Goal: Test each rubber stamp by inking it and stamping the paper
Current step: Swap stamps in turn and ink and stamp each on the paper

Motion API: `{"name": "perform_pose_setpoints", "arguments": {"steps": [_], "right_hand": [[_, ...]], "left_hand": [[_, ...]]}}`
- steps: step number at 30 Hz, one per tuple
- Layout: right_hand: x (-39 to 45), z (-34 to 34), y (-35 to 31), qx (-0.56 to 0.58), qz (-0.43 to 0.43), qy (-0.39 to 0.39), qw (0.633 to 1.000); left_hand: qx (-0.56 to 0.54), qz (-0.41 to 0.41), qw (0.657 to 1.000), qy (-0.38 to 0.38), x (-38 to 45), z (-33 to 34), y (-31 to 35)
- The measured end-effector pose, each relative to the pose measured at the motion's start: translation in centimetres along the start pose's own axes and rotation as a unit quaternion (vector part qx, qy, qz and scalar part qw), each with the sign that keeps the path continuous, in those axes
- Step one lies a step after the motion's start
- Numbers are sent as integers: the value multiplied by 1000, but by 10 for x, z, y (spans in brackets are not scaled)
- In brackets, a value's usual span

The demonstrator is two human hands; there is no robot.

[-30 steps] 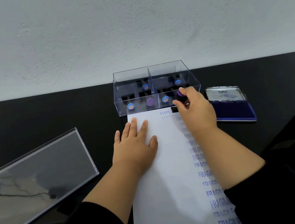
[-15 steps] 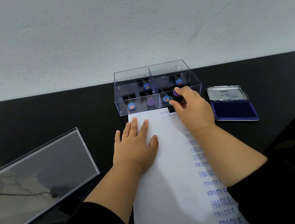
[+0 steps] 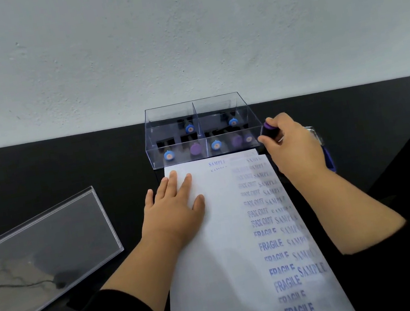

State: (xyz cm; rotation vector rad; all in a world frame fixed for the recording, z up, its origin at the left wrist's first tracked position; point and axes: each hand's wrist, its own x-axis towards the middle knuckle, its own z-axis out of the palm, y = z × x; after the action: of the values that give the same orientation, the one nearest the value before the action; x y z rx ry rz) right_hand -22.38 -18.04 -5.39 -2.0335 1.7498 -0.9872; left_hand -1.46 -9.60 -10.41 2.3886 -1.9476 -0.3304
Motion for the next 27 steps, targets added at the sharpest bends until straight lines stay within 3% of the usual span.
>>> {"name": "perform_pose_setpoints", "arguments": {"steps": [8, 27], "right_hand": [[-10, -21, 28, -84, 50, -3, 995], [-28, -21, 29, -67, 48, 30, 996]], "left_hand": [[5, 0, 1000, -4, 1, 0, 1], [8, -18, 1000, 5, -7, 2, 6]]}}
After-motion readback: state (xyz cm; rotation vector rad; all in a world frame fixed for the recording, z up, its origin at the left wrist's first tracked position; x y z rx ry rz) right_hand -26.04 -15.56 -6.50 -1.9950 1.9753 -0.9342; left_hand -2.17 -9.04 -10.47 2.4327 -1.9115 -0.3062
